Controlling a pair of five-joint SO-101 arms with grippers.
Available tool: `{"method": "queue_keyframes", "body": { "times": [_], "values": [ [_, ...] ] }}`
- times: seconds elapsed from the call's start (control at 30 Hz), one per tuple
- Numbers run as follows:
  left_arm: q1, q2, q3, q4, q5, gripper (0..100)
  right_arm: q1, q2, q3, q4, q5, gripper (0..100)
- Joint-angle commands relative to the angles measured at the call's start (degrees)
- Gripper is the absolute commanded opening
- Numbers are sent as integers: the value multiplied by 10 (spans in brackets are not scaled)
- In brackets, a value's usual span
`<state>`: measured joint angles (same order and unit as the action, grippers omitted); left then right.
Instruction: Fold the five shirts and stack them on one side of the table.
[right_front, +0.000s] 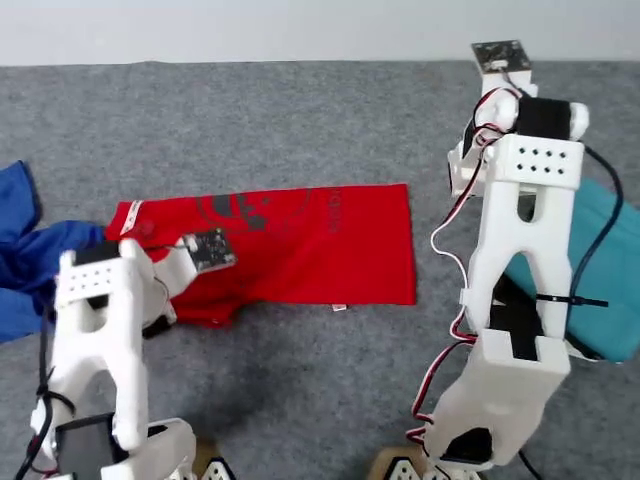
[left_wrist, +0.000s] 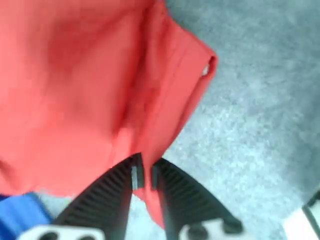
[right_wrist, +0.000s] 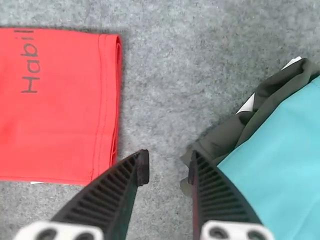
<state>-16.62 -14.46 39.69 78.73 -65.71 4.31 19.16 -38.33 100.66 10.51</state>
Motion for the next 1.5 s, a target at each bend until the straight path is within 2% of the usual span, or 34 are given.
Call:
{"method": "queue_keyframes", "body": {
  "times": [0.0,0.1,0.27,0.53,0.9,1.0,1.23,1.47],
  "values": [
    [4,-8,-76,40,5,5,5,-36,-5,23,-3,143],
    [7,-4,-105,35,5,6,5,-36,-5,23,-3,143],
    [37,-2,-104,-17,5,6,4,-37,-5,23,-3,143],
    [62,-2,-31,-164,5,8,3,-52,-2,24,-4,143],
    [61,-2,45,-304,5,9,7,-64,-2,24,-3,143],
    [61,-2,55,-315,5,13,7,-64,-2,24,-3,143],
    [59,-2,55,-315,23,147,7,-64,-2,24,-3,143],
    [59,0,54,-316,27,154,7,-65,-2,24,-3,143]
  ]
}}
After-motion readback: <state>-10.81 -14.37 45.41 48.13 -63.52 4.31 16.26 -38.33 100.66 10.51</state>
